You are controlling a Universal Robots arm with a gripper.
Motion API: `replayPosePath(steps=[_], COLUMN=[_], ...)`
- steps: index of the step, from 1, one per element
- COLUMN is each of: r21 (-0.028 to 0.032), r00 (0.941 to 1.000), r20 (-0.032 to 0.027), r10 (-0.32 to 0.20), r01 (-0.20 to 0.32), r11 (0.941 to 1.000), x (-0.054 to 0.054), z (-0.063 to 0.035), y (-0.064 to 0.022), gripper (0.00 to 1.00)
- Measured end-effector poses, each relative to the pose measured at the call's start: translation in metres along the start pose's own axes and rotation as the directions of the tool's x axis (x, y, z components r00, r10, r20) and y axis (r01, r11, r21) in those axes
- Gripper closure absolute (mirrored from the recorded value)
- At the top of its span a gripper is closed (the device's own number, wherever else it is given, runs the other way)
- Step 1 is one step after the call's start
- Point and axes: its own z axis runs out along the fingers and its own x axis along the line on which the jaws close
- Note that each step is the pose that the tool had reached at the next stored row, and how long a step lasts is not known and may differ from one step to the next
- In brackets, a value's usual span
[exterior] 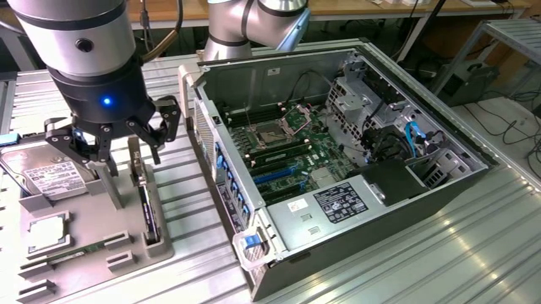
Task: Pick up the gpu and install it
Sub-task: 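Pick up the gpu and move the gpu toward the slot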
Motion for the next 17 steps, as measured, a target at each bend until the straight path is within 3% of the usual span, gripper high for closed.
replayPosePath(steps=[17], r21=[-0.0024], r00=[1.0000], r20=[0.0002], r10=[0.000], r01=[0.000], r11=[1.0000], x=[0.0002], z=[0.0082], y=[-0.0011], gripper=[0.40])
